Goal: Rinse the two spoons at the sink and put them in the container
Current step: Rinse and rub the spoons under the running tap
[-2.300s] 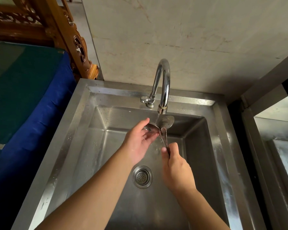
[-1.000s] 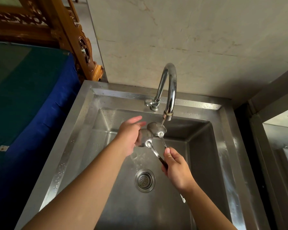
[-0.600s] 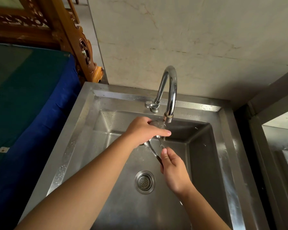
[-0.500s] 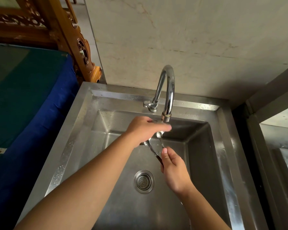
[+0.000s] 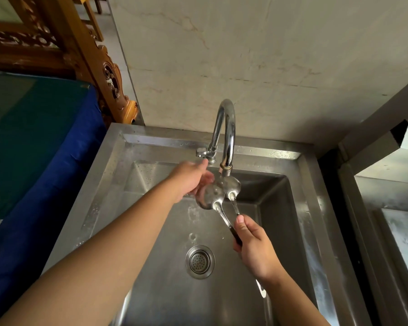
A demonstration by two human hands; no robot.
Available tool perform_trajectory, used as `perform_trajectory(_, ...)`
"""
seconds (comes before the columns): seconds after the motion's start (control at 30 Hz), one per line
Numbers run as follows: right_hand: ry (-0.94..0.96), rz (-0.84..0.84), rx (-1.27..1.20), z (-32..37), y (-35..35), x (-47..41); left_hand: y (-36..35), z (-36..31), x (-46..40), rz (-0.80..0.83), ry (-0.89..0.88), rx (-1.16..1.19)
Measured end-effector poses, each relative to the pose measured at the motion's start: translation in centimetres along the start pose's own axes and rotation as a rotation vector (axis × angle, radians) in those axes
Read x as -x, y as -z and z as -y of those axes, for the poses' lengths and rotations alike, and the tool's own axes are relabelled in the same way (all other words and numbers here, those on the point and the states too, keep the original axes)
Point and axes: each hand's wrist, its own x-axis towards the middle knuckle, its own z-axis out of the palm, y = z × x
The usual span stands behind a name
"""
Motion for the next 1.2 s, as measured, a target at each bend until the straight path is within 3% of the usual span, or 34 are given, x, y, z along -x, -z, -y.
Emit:
perform_trajectory(0.1,-0.021,-0.015,-0.018,0.0,0.6,0.5,1.0,-0.1,-0.7,-0.286,-0.414,-0.322)
perform_trajectory(0.17,-0.018,-0.024,-0.011,-0.1,0.8,0.9,1.3,-0.1,-1.4,-0.3,-0.52,-0.521)
perform_trajectory(0.3,-0.015,-0.047,0.034,-0.3,0.9,1.3,0.8,1.0,-1.8,-0.193,-0.488,-0.728)
perform_trajectory(0.47,0.007,-0.099,0.055,0.1,0.8,1.6,-0.4,3.3,-1.0,-0.226,-0.537,-0.794)
perform_trajectory(0.6,0.0,-0.116,0.025,0.4,0.3,1.9,-0.2,4.1,-0.5,-0.14,-0.512,-0.832)
perform_trajectory(0.7,-0.024,-0.129,-0.014,0.4,-0.2,2.0,-1.0,4.5,1.2,-0.145,-0.439,-0.636)
perform_trajectory(0.8,-0.042,-0.154,-0.015,0.1,-0.7,2.0,-4.0,5.5,5.7,-0.197,-0.158,-0.058)
perform_trajectory(0.87,-0.056,-0.171,-0.024,-0.2,-1.2,2.2,-6.1,6.0,9.1,-0.108,0.034,0.366)
perform_trajectory(0.93,-0.082,-0.175,0.007,-0.4,-1.5,2.5,-7.7,6.3,11.9,-0.031,0.114,0.616)
perform_trajectory(1.1,-0.125,-0.078,0.128,-0.1,-2.0,4.3,-8.9,6.6,14.9,-0.098,0.184,0.661)
perform_trajectory(1.2,-0.124,-0.031,0.143,0.8,-1.8,5.7,-8.1,6.2,16.0,0.028,0.272,0.709)
